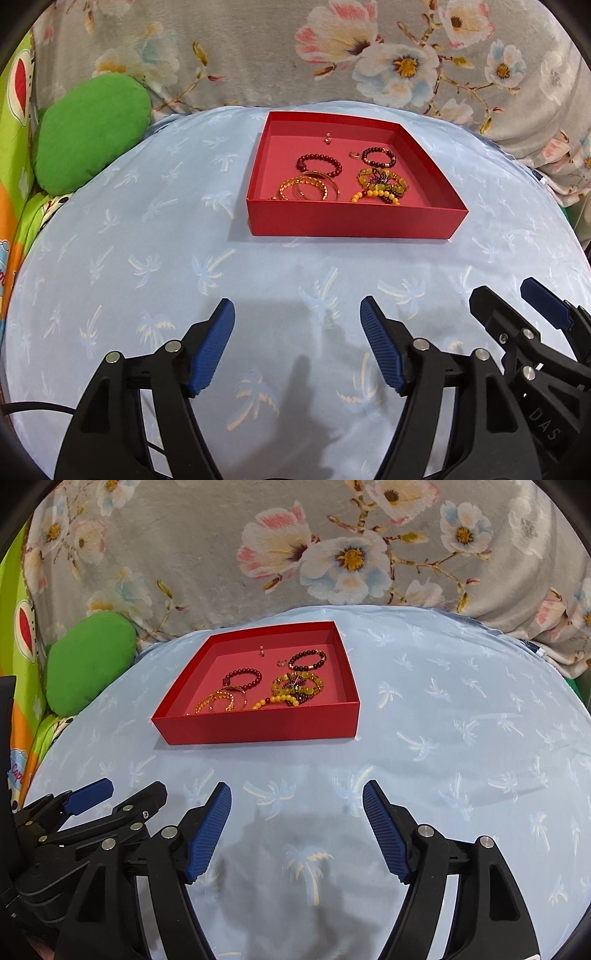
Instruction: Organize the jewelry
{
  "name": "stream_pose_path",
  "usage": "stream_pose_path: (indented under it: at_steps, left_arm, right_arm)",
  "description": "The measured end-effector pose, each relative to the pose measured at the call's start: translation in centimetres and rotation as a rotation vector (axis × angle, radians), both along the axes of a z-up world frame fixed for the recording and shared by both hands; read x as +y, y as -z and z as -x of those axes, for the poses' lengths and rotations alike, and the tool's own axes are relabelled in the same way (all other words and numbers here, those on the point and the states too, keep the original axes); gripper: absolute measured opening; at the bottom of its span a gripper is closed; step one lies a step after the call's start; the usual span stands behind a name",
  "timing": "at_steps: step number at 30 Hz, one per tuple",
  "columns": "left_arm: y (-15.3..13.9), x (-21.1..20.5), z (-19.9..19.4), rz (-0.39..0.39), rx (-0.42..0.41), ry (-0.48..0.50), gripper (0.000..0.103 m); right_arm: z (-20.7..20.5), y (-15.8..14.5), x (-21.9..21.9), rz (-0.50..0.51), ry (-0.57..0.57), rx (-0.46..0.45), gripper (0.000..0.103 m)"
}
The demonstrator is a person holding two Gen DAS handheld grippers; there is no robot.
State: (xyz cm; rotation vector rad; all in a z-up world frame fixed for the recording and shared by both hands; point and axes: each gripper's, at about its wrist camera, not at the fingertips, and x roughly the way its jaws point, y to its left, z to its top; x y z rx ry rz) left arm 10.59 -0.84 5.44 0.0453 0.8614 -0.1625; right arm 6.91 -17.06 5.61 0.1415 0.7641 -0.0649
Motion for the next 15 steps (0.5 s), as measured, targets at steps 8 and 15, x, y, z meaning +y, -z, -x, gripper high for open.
stream_pose_path:
  at_steps: [8, 15]
  left_arm:
    - [-0.1, 0.0, 0.8, -0.028, -0.015, -0.026, 0.08]
    - [-0.4, 0.2, 1.4, -0.054, -0.039, -0.041, 0.087]
  right_arm:
    - [0.8, 0.3, -0.4, -0.008, 0.016, 0.003, 0.073]
    - [1.4, 0.1, -0.3, 0.01, 0.024, -0.01, 0.075]
